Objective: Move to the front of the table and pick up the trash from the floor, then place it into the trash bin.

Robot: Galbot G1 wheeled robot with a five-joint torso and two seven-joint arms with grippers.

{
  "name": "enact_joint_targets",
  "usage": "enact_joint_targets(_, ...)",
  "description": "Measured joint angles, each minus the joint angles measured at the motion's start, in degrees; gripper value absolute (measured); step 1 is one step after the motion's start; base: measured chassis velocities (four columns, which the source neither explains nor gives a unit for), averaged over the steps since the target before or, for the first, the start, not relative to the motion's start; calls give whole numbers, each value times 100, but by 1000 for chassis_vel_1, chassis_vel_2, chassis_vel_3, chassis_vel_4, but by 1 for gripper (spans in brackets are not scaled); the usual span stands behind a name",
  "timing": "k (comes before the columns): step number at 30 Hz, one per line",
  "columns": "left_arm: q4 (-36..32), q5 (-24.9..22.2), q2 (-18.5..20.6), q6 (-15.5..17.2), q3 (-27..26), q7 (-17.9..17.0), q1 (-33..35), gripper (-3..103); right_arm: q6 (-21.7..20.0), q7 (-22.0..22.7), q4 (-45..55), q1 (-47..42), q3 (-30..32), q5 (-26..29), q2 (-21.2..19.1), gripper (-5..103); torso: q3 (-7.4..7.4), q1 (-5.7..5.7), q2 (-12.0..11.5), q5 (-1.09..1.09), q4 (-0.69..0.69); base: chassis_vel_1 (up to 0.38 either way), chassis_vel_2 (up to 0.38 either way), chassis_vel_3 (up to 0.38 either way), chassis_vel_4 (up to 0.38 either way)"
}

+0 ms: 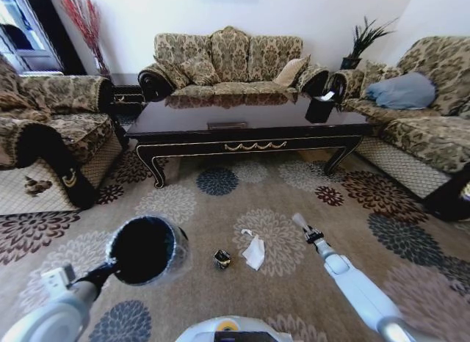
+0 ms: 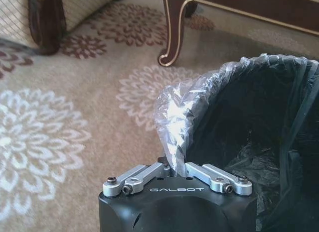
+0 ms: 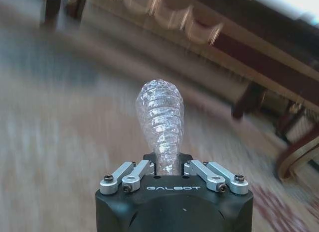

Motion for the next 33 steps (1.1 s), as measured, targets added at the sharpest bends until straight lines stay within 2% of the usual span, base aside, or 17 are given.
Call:
enact_joint_targets(3,114,-40,110,-1,163,-2,-77,0,190,-108,1181,-241,88,1419,-140,20,0,0,0,-5,1,0,0,0,0)
enact_joint_targets(4,114,-40,110,-1,163,-2,-77,0,190,-108,1181,-241,88,1419,-140,20,0,0,0,-5,1,0,0,0,0)
enact_joint_targets(8,160,-461,261,-1,286,-78,-242,0,276,-112,2698,-508,98,2753,-233,20,0,0,0,-3,1,0,0,0,0)
enact_joint_targets(9,160,-461,261,-1,286,-78,-242,0,276,-112,2698,-508,98,2753,-233,20,0,0,0,-3,1,0,0,0,0)
enact_joint_targets(12,214,-754,342,0,349,-185,-396,0,325,-99,3659,-603,-43,3231,-245,20,0,0,0,-4,0,0,0,0,0)
enact_joint_targets(19,307,-1003,483,0,360,-261,-534,0,431,-64,5014,-543,-500,3414,-276,20,0,0,0,-3,1,0,0,0,0)
enact_joint_targets(22,406,-1422,594,0,357,-394,-752,0,449,-314,5582,-302,-1000,3424,-387,20,0,0,0,-4,1,0,0,0,0)
enact_joint_targets(28,618,-1775,665,-1,457,-547,-1089,0,582,-753,5449,114,-1600,3392,-416,20,0,0,0,-2,0,0,0,0,0)
enact_joint_targets(29,743,-1836,674,-1,543,-598,-1207,0,644,-839,5248,406,-1893,3386,-361,20,0,0,0,-2,-1,0,0,0,0)
enact_joint_targets(32,877,-1844,672,0,647,-637,-1312,0,701,-888,5014,755,-2208,3385,-260,20,1,0,0,-2,-1,0,0,0,0)
enact_joint_targets(33,1019,-1839,657,0,767,-678,-1408,0,745,-930,4763,1191,-2546,3387,-133,20,1,0,0,-2,2,0,0,0,0)
